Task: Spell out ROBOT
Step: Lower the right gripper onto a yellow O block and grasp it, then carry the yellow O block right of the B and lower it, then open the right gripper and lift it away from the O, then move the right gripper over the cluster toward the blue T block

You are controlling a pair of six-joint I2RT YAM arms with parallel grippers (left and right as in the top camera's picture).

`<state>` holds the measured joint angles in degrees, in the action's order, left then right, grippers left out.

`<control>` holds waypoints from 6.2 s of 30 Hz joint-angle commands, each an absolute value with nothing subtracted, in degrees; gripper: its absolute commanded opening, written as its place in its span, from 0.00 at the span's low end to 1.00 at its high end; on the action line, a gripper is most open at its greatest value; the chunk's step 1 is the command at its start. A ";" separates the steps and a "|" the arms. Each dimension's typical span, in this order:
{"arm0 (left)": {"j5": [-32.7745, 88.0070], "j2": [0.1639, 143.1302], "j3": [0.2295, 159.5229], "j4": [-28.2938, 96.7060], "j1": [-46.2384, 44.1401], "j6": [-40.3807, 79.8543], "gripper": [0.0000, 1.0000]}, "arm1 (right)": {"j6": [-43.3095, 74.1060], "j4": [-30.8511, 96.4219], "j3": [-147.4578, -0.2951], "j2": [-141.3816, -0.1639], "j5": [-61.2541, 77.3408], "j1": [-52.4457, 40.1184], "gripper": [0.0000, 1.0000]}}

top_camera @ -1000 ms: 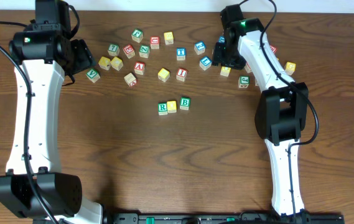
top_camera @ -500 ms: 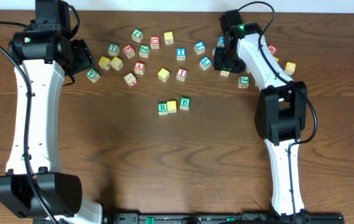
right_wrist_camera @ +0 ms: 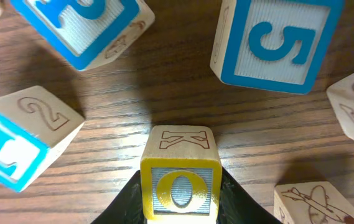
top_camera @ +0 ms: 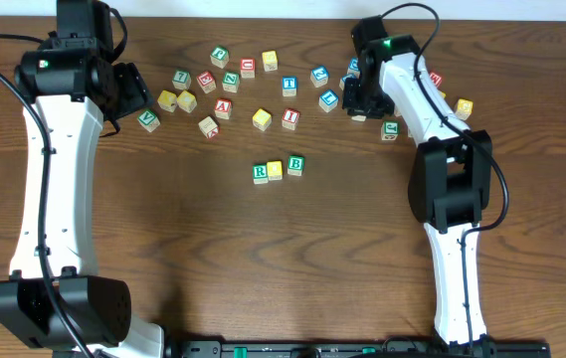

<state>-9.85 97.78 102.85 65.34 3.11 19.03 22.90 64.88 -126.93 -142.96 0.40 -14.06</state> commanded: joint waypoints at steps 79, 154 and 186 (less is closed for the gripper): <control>-6.46 98.50 102.43 65.12 3.14 19.57 0.85 | 12.51 88.75 -147.22 -136.59 5.72 -21.65 0.41; -6.44 98.50 101.47 63.40 3.14 21.10 0.84 | 16.62 83.35 -147.20 -136.62 5.48 -8.95 0.64; -6.44 98.50 101.47 61.39 3.14 21.06 0.85 | 14.74 83.96 -147.20 -136.62 7.25 -5.10 0.69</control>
<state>-6.33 97.78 102.13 61.45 3.11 20.78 15.03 84.09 -146.26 -138.34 6.66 -4.19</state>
